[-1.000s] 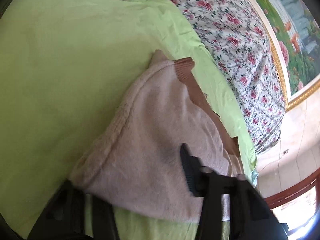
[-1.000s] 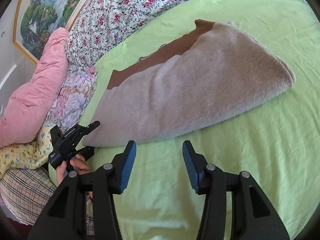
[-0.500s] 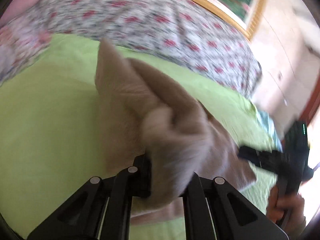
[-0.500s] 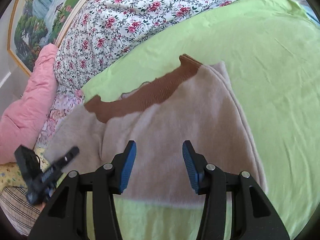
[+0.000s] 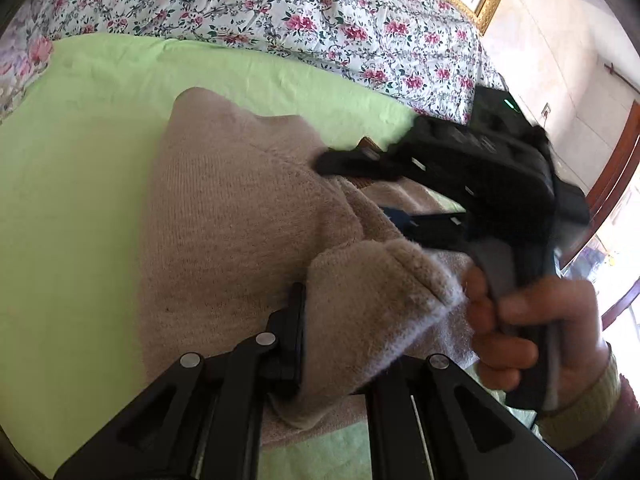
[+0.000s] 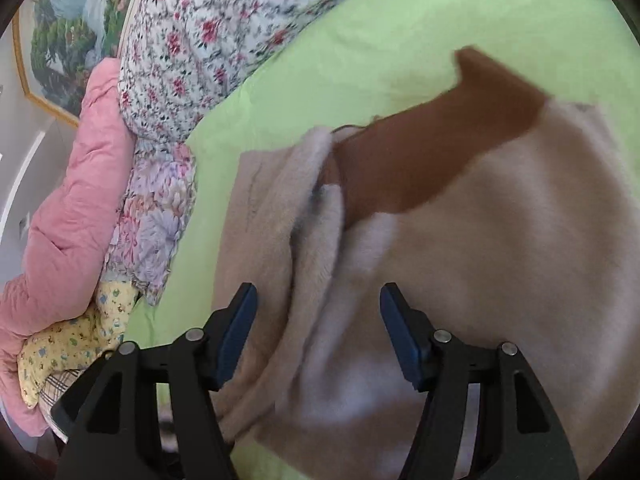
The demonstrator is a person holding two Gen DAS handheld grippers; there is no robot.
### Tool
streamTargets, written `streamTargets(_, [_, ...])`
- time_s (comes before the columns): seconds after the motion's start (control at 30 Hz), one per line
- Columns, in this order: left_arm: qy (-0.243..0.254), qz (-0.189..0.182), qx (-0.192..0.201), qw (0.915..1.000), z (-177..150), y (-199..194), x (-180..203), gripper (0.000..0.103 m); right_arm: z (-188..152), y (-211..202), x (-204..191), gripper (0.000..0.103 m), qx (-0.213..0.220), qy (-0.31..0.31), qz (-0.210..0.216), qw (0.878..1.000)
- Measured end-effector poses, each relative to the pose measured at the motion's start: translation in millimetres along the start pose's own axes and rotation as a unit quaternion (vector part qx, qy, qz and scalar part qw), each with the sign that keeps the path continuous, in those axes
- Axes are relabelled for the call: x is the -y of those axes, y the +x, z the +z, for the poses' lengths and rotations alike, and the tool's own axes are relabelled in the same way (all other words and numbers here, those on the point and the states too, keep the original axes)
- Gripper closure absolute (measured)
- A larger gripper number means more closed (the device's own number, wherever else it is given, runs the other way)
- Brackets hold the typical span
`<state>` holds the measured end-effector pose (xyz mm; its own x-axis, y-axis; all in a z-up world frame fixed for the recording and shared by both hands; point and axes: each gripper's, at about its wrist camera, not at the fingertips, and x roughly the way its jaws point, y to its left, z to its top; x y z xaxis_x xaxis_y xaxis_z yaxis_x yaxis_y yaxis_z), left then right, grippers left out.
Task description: Fold small clothes
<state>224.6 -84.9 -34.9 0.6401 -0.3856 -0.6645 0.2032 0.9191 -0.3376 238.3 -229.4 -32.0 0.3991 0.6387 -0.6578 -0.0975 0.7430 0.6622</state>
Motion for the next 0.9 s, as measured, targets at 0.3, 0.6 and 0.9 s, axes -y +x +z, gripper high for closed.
streamTargets(0.3, [0.032, -0.007, 0.015, 0.9994, -4, -27, 21, 0.097, 28, 13, -25, 0.084, -0.013, -0.045, 0.011, 0.999])
streamTargets(0.6, [0.086, -0.081, 0.006, 0.993, 1, 9, 113, 0.096, 47, -91, -3, 0.085, 0.059, -0.079, -0.055, 0.994])
streamTargets(0.9, [0.081, -0.084, -0.048, 0.992, -17, 61, 131, 0.096, 37, -98, 81, 0.085, 0.055, -0.026, -0.085, 0.995])
